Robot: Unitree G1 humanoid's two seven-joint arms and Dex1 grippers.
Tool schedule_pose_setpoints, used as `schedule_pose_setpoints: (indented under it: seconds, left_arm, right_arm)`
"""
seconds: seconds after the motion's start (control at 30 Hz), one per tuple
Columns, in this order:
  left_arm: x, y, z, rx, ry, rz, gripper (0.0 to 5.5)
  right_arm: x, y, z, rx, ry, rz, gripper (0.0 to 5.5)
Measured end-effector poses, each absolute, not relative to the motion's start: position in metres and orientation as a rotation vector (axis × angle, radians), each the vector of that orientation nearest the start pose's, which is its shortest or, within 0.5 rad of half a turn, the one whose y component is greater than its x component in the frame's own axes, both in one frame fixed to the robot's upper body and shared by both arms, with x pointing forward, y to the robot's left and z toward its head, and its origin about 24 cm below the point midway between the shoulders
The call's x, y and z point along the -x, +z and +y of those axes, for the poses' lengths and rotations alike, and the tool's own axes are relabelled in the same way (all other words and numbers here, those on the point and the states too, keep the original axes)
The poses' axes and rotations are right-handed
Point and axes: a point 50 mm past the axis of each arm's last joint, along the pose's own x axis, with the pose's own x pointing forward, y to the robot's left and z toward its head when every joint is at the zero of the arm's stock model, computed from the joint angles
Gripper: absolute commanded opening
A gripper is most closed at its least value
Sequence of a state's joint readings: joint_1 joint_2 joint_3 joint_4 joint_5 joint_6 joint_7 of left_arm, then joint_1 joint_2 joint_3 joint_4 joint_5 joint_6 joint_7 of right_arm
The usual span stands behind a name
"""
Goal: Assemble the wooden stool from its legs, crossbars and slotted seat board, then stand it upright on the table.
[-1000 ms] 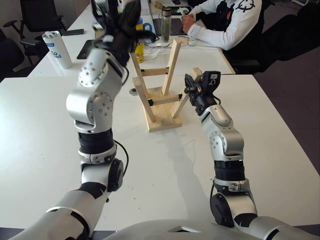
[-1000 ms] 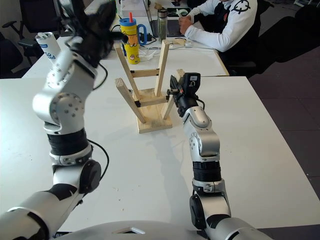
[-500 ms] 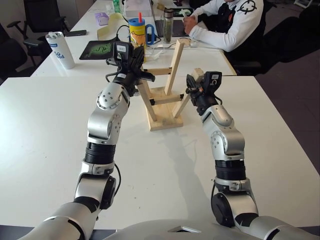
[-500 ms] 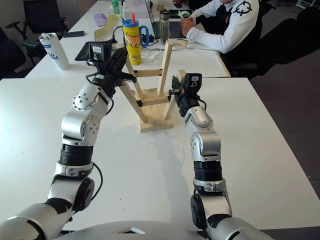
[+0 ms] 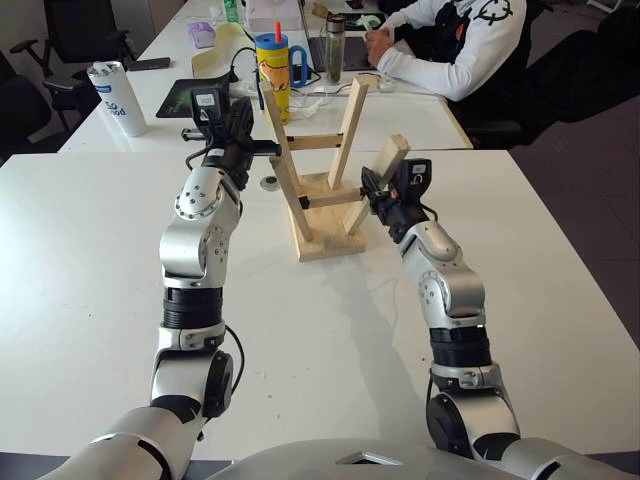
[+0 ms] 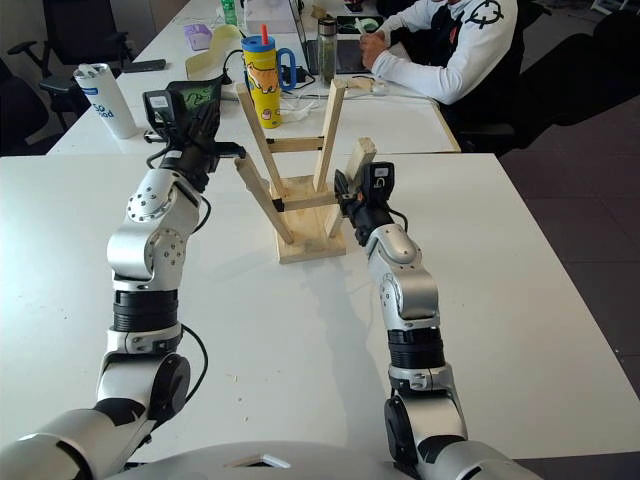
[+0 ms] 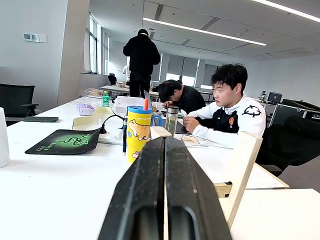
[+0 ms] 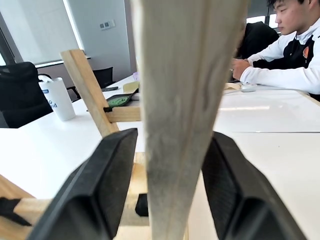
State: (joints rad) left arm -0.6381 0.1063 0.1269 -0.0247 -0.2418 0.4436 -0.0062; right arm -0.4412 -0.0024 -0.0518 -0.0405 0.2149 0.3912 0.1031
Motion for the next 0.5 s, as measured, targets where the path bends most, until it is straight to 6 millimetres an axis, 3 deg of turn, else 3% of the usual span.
schedule_pose_setpoints:
  seconds: [0.13, 0.23, 0.43, 0.5]
  left_arm:
    - [-0.341, 0.19, 0.143, 0.136, -0.124, -0.189, 0.0]
    - [-0.34, 0.189, 0.144, 0.132, -0.121, -0.193, 0.0]
    - [-0.339, 0.187, 0.148, 0.131, -0.103, -0.199, 0.0]
    - [-0.338, 0.185, 0.151, 0.133, -0.091, -0.201, 0.0]
  right_arm:
    - [-0.32, 0.153, -0.118, -0.234, 0.243, -0.185, 2.15]
    - [-0.319, 0.176, -0.122, -0.241, 0.208, -0.32, 2.15]
    - [-0.317, 0.239, -0.136, -0.099, 0.073, -0.611, 2.15]
    - [-0.324, 0.246, -0.153, -0.03, -0.035, -0.63, 2.15]
